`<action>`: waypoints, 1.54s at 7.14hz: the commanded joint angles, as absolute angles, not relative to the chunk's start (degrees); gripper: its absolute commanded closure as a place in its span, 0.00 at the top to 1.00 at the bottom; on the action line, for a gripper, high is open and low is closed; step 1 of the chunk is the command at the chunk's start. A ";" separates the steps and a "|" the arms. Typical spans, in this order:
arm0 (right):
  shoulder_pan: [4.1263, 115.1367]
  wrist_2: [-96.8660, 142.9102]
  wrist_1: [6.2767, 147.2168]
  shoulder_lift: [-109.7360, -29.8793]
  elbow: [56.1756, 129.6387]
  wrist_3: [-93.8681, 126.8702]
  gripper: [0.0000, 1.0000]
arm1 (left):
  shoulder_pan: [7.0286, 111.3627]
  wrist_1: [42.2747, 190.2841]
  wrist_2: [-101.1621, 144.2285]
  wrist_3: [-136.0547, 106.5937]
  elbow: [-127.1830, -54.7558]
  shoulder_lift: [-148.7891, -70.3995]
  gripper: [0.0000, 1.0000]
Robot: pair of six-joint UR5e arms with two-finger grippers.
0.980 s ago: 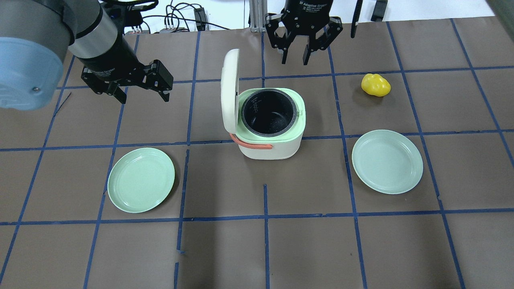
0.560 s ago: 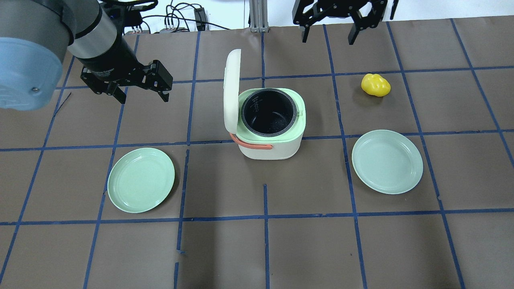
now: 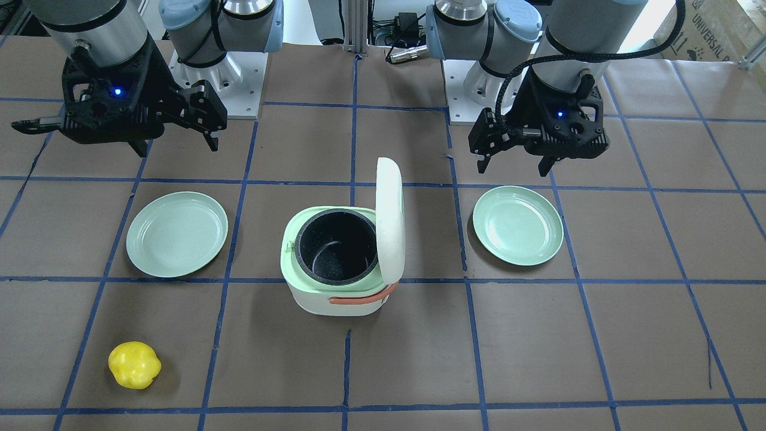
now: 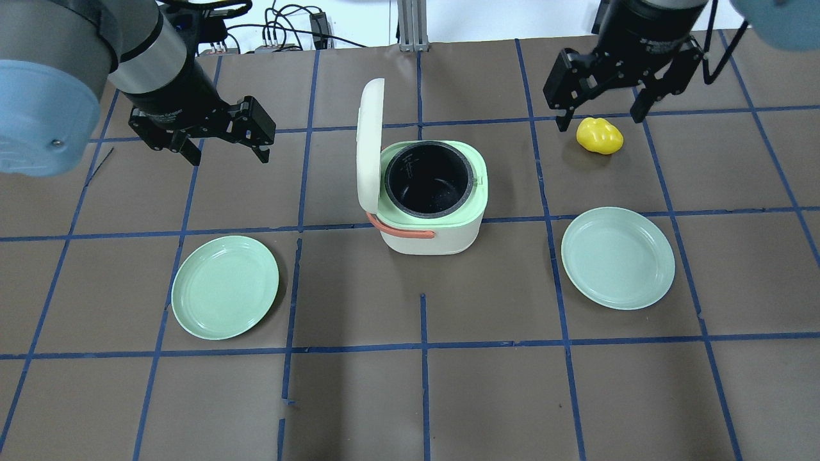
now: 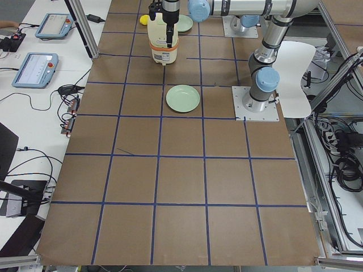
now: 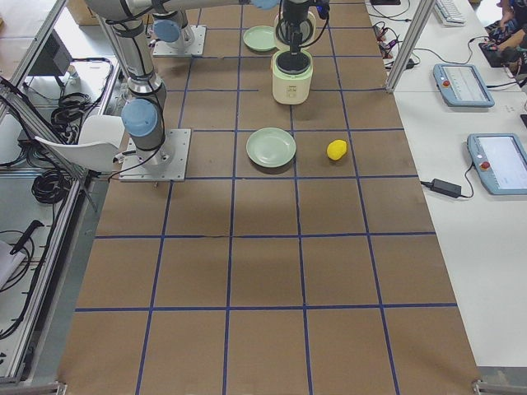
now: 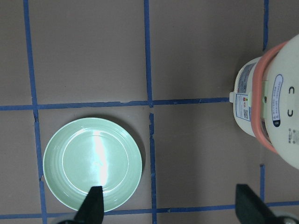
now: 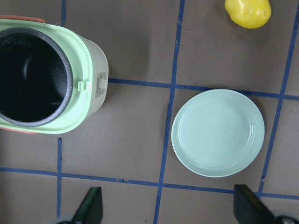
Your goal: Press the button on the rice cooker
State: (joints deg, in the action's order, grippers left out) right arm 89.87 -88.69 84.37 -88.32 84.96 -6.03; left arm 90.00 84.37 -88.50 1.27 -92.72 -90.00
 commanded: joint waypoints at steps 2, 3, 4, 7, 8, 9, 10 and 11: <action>87.98 -89.74 87.10 -91.85 89.92 -7.65 1.00 | 89.91 84.37 -88.51 1.23 -92.72 -90.00 1.00; 87.98 -89.56 87.27 -91.93 89.39 -7.12 1.00 | 90.00 84.37 -88.42 1.23 -92.72 -90.00 1.00; 88.07 -89.30 87.36 -91.59 89.30 -6.95 1.00 | 90.00 84.37 -88.51 1.23 -92.72 -90.00 1.00; 89.90 -88.68 86.75 -88.51 85.17 -6.94 1.00 | 90.00 84.37 -88.51 1.23 -92.72 -90.00 1.00; 90.43 -88.68 86.75 -88.51 85.43 -6.86 1.00 | 90.00 84.37 -88.51 1.23 -92.72 -90.00 1.00; 90.44 -88.59 86.75 -88.51 85.69 -6.94 1.00 | 90.00 84.37 -88.51 1.23 -92.72 -90.00 1.00; 90.44 -88.59 86.84 -88.51 85.78 -6.94 1.00 | 90.00 84.37 -88.51 1.23 -92.72 -90.00 1.00; 90.44 -88.59 86.84 -88.42 85.87 -6.94 1.00 | 90.00 84.37 -88.42 1.23 -92.72 -90.00 1.00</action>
